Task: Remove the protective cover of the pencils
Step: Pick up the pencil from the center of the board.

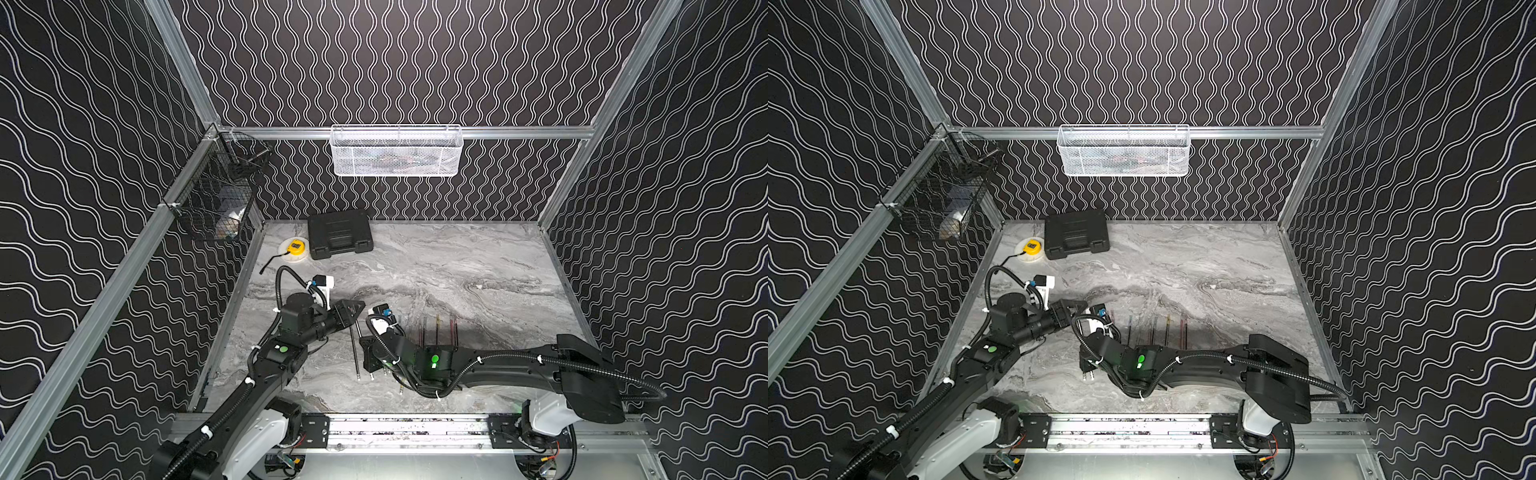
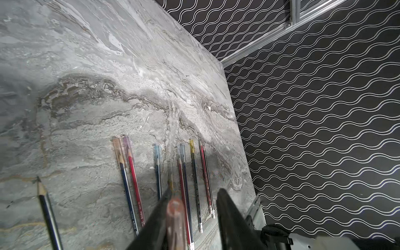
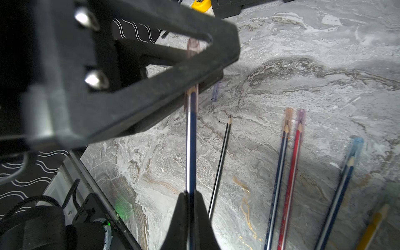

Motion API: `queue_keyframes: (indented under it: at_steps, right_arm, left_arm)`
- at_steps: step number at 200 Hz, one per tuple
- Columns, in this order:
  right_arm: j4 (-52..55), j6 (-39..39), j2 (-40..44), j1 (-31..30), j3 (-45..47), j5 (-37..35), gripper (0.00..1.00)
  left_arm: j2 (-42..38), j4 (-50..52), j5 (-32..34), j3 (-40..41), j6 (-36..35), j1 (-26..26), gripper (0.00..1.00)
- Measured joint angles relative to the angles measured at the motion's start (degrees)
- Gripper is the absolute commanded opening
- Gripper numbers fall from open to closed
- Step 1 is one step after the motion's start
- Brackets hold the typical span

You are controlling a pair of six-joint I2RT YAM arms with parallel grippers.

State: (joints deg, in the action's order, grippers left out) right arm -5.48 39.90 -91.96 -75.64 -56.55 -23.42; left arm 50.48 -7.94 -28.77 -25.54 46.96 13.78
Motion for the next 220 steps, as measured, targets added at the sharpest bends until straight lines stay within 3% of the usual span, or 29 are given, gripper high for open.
queue_keyframes:
  at_steps: [37, 68, 107, 164, 181, 200, 220]
  right_arm:
    - [-0.44, 0.13, 0.04, 0.0, 0.26, 0.17, 0.0]
    - [-0.46, 0.15, 0.13, 0.0, 0.26, 0.42, 0.0]
    - [-0.46, 0.2, 0.15, 0.0, -0.11, 0.37, 0.0]
    - [-0.85, 0.2, 0.13, 0.0, -0.15, 0.59, 0.0]
    - [-0.85, 0.2, 0.13, 0.0, -0.15, 0.63, 0.07]
    - [-0.85, 0.2, 0.13, 0.0, -0.15, 0.94, 0.25]
    - [-0.87, 0.17, 0.13, 0.0, -0.13, 1.03, 0.37]
  left_arm:
    - [1.18, 0.11, 0.31, -0.11, -0.42, 0.07, 0.22]
    - [1.46, -0.02, 0.31, -0.26, -0.42, 0.24, 0.33]
    - [0.61, -0.15, 0.5, 0.04, -0.42, 0.28, 0.17]
    - [-0.09, 0.72, 1.81, 0.04, -0.61, 0.35, 0.07]
    - [-0.09, 0.9, 1.92, 0.02, -0.59, 0.37, 0.06]
    - [-0.2, 1.18, 2.03, 0.02, -0.59, 0.37, 0.07]
    - [-0.63, 1.33, 2.01, 0.02, -0.59, 0.39, 0.07]
